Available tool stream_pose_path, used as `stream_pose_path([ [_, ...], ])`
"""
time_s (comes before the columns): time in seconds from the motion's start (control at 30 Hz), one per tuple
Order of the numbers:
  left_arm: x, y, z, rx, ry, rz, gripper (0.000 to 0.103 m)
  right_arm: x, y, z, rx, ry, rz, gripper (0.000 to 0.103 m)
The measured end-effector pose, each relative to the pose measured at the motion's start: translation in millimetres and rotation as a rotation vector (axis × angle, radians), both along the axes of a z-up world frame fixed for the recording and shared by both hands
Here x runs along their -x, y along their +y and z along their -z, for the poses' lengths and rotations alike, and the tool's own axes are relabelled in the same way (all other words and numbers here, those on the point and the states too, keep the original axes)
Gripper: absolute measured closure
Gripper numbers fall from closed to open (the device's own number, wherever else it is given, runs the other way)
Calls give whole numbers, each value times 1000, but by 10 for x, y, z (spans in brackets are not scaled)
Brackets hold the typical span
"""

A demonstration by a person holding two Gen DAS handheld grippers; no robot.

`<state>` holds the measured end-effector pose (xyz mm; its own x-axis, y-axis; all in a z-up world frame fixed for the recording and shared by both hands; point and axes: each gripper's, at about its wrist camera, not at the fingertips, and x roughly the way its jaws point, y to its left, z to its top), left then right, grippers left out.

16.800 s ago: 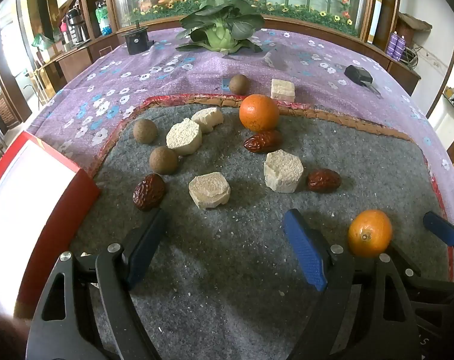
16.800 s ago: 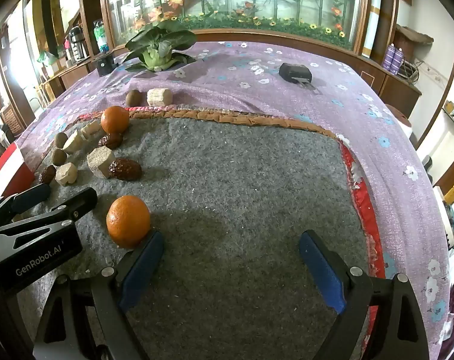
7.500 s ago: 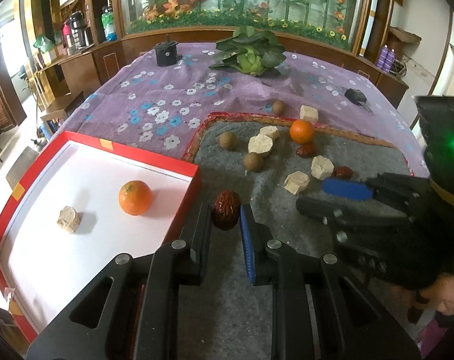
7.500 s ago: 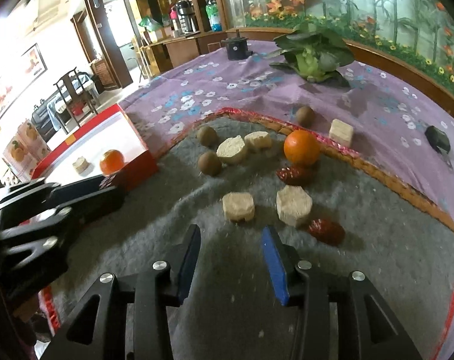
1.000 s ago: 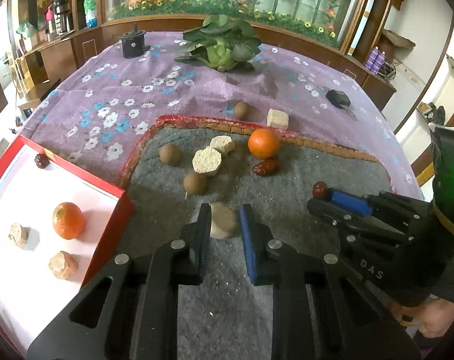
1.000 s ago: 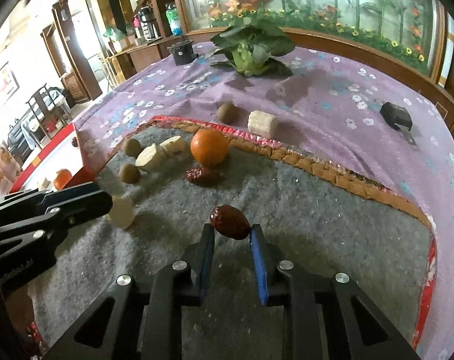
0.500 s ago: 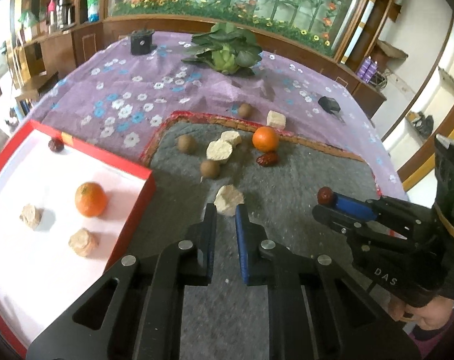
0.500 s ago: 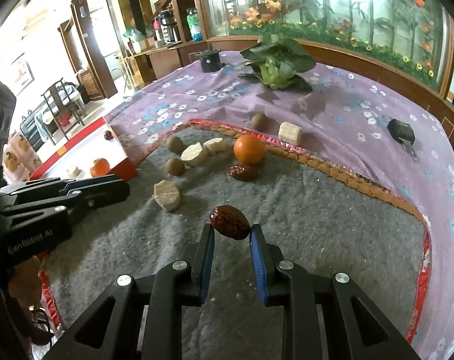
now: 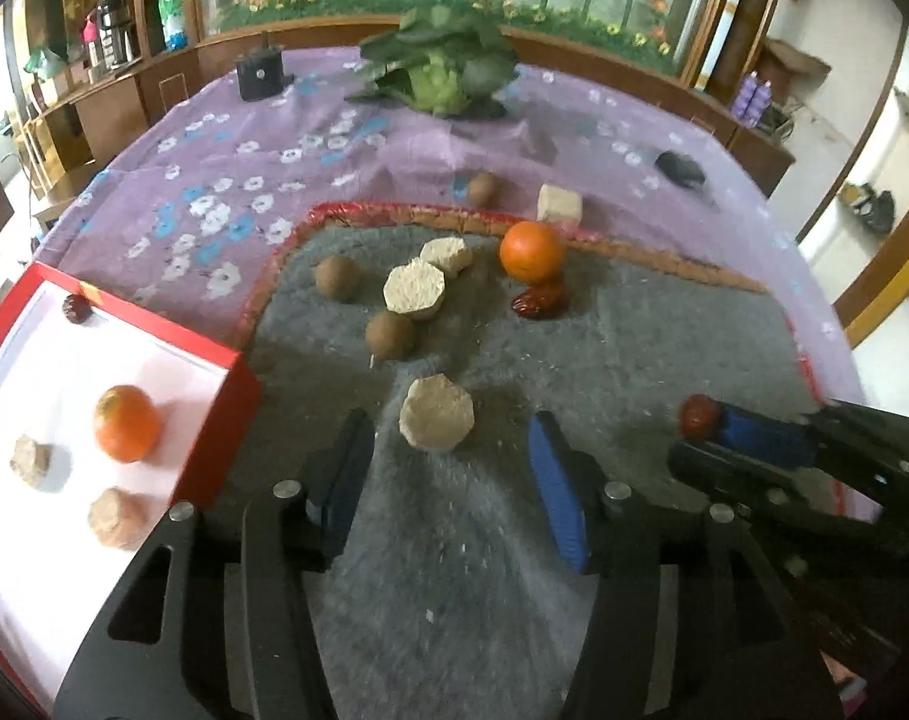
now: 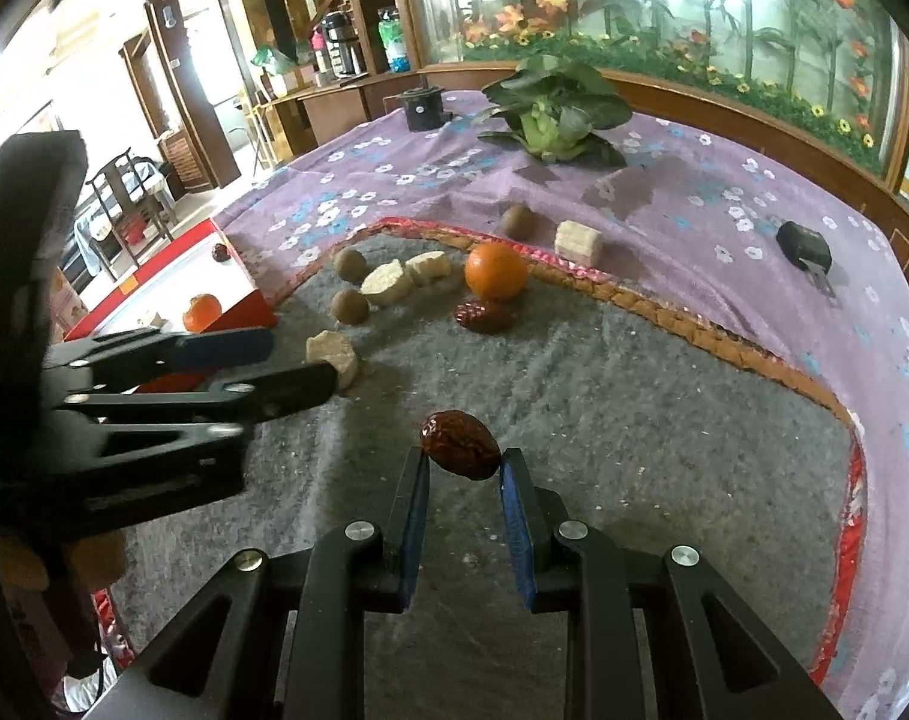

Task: Organize fruits
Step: 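Carry the cake into the tray and release with the left gripper while the right holds the date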

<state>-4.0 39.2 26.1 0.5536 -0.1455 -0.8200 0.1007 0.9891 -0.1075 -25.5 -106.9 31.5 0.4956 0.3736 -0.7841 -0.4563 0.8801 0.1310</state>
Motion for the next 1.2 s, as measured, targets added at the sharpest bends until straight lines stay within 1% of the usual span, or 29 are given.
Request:
stream_pose_path([
  [0.1, -76, -17, 141, -49, 28, -8, 51, -16, -31, 23, 2, 8, 1, 79],
  [0.17, -74, 43, 165, -47, 25, -26, 73, -20, -39, 24, 0, 10, 1, 79],
  [0.23, -36, 98, 121, -21, 17, -15, 76, -20, -37, 22, 0, 9, -2, 79],
  [0.27, -13, 126, 95, -12, 14, -12, 76, -19, -21, 16, -1, 7, -6, 79],
  [0.37, 63, 177, 10, -27, -14, -28, 76, -15, 58, 3, -1, 3, -23, 79],
  [0.47, 144, 238, -88, -19, -36, -34, 76, 0, 170, -5, 7, 1, -43, 79],
  [0.57, 224, 307, -175, -38, -58, -44, 76, 5, 277, -25, 9, -2, -56, 79],
  [0.73, 339, 458, -270, -71, -86, -73, 76, 24, 469, -89, -16, -3, -87, 79],
  [0.93, 434, 641, -317, -89, -108, -110, 76, 64, 761, -115, -24, -3, -130, 79],
  [1.2, 540, 947, -341, -99, -121, -171, 76, 119, 1100, -168, -5, -20, -199, 80],
])
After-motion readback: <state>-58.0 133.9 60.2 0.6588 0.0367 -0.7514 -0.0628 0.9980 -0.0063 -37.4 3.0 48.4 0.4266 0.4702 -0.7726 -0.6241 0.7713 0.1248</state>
